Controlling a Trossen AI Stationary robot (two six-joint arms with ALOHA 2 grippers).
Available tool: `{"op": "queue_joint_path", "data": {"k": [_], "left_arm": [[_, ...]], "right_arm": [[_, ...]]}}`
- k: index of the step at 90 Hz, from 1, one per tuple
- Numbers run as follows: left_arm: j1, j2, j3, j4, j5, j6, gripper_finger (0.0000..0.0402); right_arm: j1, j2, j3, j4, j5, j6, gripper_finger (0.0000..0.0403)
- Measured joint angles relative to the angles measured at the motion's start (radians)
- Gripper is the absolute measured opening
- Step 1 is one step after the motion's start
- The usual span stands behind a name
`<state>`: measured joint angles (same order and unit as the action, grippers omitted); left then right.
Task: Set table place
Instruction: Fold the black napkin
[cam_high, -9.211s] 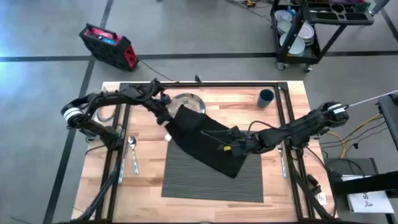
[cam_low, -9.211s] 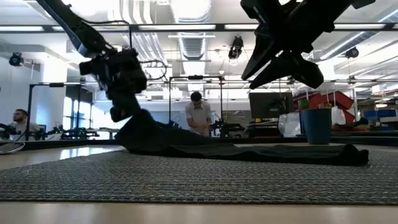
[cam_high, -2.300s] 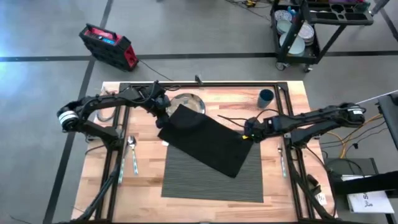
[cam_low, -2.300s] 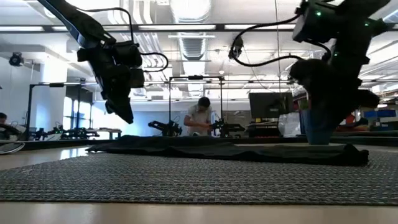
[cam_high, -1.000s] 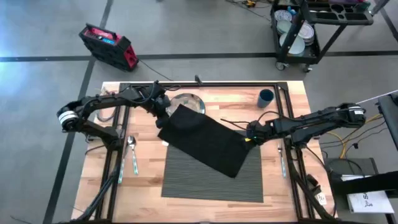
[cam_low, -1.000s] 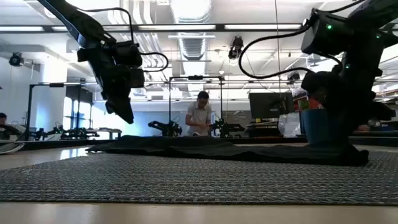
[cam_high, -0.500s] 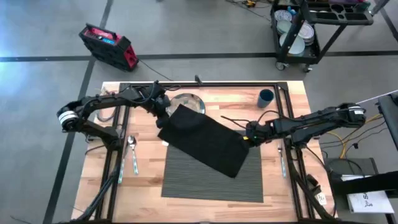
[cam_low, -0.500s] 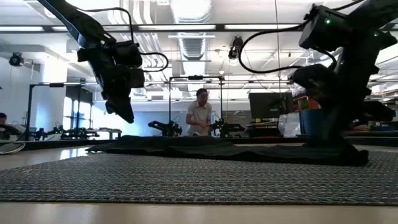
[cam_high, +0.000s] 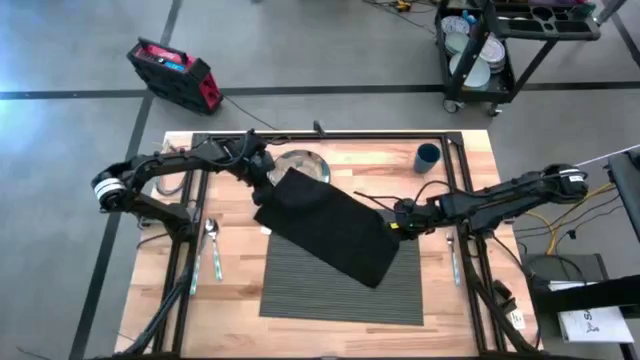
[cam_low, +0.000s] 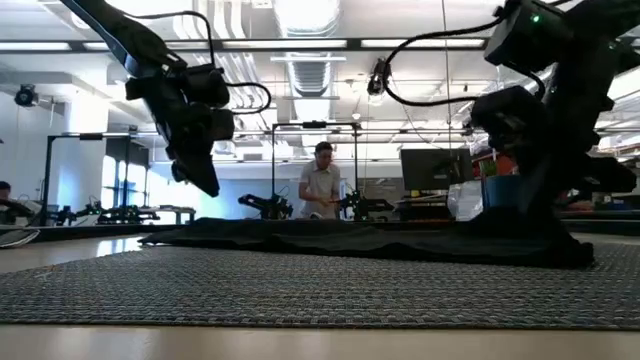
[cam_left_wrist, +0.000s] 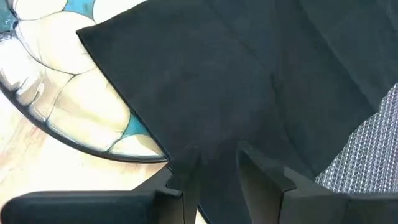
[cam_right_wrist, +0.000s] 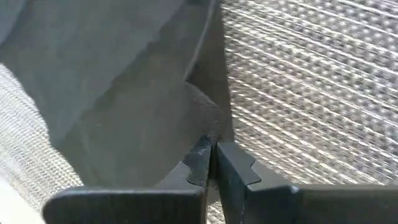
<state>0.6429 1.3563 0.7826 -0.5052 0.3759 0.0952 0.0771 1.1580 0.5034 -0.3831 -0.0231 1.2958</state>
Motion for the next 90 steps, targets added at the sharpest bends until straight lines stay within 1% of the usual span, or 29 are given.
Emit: {"op": "queue_joint_path", "data": {"k": [19, 41, 47, 57, 62, 72, 80, 90], "left_arm": [[0.000, 0.000, 0.000, 0.000, 0.000, -0.003, 0.0104], [0.000, 0.000, 0.000, 0.003, 0.002, -0.030, 0.0112], [0.000, 0.000, 0.000, 0.005, 0.026, -0.037, 0.0111], [-0.011, 0.000, 0.000, 0.019, 0.115, -0.058, 0.0106], [-0.028, 0.000, 0.000, 0.039, 0.139, -0.078, 0.0101], [-0.076, 0.000, 0.000, 0.067, 0.141, -0.108, 0.0096], [-0.132, 0.000, 0.000, 0.092, 0.141, -0.118, 0.0091], [-0.212, 0.000, 0.000, 0.130, 0.133, -0.167, 0.0086]], "right_arm": [[0.017, -0.005, 0.036, 0.000, 0.042, -0.039, 0.0000], [0.026, -0.006, 0.046, -0.003, 0.048, -0.054, 0.0000], [0.037, -0.006, 0.046, -0.004, 0.045, -0.048, 0.0000], [0.056, -0.006, 0.046, -0.003, 0.043, -0.035, 0.0000], [0.063, -0.006, 0.046, -0.001, 0.042, -0.028, 0.0000], [0.063, -0.007, 0.046, 0.001, 0.042, -0.013, 0.0000], [0.062, -0.007, 0.046, 0.016, 0.042, -0.012, 0.0000], [0.063, -0.007, 0.046, 0.033, 0.042, -0.014, 0.0000]]}}
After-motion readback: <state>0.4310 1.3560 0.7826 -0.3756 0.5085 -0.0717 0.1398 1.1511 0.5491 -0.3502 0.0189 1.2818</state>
